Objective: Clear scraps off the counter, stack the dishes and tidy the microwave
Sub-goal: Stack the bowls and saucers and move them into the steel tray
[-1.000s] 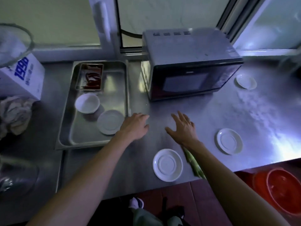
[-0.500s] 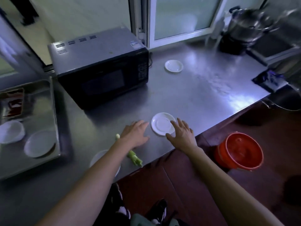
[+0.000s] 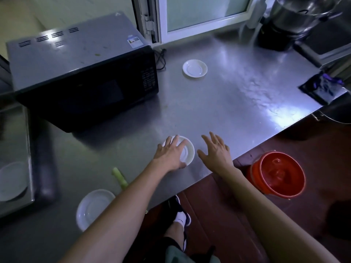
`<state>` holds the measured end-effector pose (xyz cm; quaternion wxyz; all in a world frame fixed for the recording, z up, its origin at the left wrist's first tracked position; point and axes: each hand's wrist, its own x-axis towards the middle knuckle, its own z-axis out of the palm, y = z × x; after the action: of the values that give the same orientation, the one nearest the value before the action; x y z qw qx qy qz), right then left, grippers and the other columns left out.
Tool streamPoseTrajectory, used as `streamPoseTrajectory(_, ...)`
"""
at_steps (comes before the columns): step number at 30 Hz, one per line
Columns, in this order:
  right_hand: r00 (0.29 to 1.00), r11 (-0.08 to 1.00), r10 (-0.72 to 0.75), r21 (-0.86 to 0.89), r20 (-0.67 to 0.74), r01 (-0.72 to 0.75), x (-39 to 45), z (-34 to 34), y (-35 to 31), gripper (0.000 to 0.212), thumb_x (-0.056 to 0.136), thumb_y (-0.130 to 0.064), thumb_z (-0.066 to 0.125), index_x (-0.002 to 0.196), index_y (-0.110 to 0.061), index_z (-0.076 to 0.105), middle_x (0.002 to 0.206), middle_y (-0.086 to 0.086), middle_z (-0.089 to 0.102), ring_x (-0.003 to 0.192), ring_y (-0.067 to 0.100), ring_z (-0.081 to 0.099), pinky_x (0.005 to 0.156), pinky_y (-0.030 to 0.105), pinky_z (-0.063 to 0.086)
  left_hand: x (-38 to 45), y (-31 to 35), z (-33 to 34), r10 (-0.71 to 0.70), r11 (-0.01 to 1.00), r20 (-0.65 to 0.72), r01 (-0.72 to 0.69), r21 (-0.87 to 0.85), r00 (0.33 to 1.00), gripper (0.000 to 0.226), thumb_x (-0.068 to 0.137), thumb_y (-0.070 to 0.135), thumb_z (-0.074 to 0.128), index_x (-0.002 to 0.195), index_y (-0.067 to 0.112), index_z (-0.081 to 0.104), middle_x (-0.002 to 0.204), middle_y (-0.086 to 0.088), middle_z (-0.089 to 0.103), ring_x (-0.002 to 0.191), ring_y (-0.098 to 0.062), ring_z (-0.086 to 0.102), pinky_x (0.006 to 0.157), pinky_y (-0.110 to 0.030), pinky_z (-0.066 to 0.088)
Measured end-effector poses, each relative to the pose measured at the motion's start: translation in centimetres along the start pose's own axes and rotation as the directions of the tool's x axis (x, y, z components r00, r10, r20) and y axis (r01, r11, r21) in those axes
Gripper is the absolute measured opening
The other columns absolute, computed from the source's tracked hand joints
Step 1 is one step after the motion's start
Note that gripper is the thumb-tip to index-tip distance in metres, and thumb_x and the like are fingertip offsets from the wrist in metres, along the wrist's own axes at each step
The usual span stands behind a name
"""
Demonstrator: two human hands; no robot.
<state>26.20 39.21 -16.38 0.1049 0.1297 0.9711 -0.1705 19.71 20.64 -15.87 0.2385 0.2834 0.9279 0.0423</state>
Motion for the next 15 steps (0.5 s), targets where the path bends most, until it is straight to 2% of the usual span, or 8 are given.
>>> streamPoseTrajectory(6,0.997,0.999,-0.012,-0.037,0.074,0.014,5.5,0.3,1.3,0.062,0.099,-0.050,0.049,0.153,-0.028,0.028,0.166,0.004,0.016,0.152,0.027,0.015,0.117,0.049,0.025,4.5,-0.1,2.4,-0.095,0.991,0.121,0.106,-0.081,0.988,0.113,0.071,0.063,0.072,0.156,0.035,0.002,0.164,0.000,-0.015,0.151,-0.032,-0.015,0.113,-0.067,0.017)
streamPoseTrajectory(10,0.995,0.999,-0.038,-0.019,0.090,0.040,7.7,0.5,1.8,0.062,0.099,-0.049,0.050,0.153,-0.027,0.029,0.166,0.004,0.016,0.152,0.027,0.014,0.118,0.049,0.024,5.9,-0.1,3.1,-0.119,0.993,0.157,0.120,0.005,0.980,0.124,0.067,0.071,0.071,0.156,0.035,-0.008,0.163,-0.005,-0.022,0.150,-0.034,-0.019,0.112,-0.070,0.011)
streamPoseTrajectory(15,0.987,0.994,-0.101,-0.016,0.124,0.104,9.3,0.6,2.1,0.061,0.099,-0.047,0.050,0.153,-0.027,0.030,0.166,0.004,0.016,0.152,0.027,0.014,0.118,0.049,0.024,6.2,1.2,3.5,-0.142,0.987,0.187,0.125,0.103,0.972,0.130,0.066,0.068,0.075,0.156,0.035,-0.013,0.162,-0.007,-0.025,0.149,-0.037,-0.019,0.110,-0.071,0.013)
